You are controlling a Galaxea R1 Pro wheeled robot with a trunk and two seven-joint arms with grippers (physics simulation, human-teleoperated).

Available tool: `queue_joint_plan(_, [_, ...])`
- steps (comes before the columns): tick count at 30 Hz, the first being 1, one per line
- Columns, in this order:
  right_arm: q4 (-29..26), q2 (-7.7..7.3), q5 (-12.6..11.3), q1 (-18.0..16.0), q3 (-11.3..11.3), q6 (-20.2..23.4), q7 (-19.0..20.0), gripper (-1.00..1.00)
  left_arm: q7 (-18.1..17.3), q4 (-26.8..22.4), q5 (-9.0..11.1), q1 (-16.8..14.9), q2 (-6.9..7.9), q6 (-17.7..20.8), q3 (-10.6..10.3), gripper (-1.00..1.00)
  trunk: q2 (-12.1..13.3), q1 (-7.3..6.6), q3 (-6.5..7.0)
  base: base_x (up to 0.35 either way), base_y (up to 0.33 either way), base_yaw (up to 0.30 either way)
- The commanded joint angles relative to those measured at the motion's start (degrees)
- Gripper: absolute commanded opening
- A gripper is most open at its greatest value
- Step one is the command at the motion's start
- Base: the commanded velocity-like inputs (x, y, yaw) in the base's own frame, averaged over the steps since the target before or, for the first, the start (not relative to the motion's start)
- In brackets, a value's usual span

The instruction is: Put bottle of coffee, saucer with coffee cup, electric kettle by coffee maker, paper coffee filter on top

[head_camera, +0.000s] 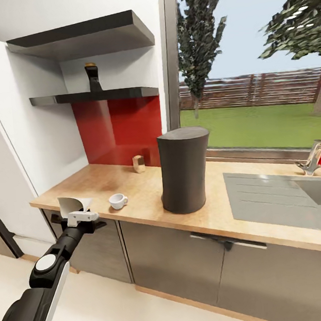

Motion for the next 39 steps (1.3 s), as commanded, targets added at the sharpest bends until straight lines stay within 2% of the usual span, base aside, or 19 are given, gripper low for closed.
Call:
queue_joint_plan(1, [0.0,-0.02,0.0,0.0,0.1,-0.2,0.0,1.0,-0.4,-0.1,-0.2,0.0,-0.01,0.3,0.1,-1.0,0.0,0.01,-0.07,0.036,0.301,-0.007])
queue_joint_plan(12, [0.0,-0.02,0.0,0.0,0.1,-0.1,0.0,1.0,-0.4,-0.1,-0.2,0.0,-0.01,0.3,0.1,-1.0,0.0,0.01,-0.07,0.007,0.308,-0.006])
queue_joint_plan(25, [0.0,-0.02,0.0,0.0,0.1,-0.1,0.0,1.0,-0.4,-0.1,-0.2,0.0,-0.01,0.3,0.1,-1.0,0.0,0.01,-0.07,0.0,0.106,-0.24])
queue_joint_plan(39, [0.0,-0.02,0.0,0.0,0.1,-0.1,0.0,1.0,-0.4,-0.1,-0.2,0.0,-0.01,0.3,0.3,-1.0,0.0,0.01,-0.07,0.0,0.303,-0.018])
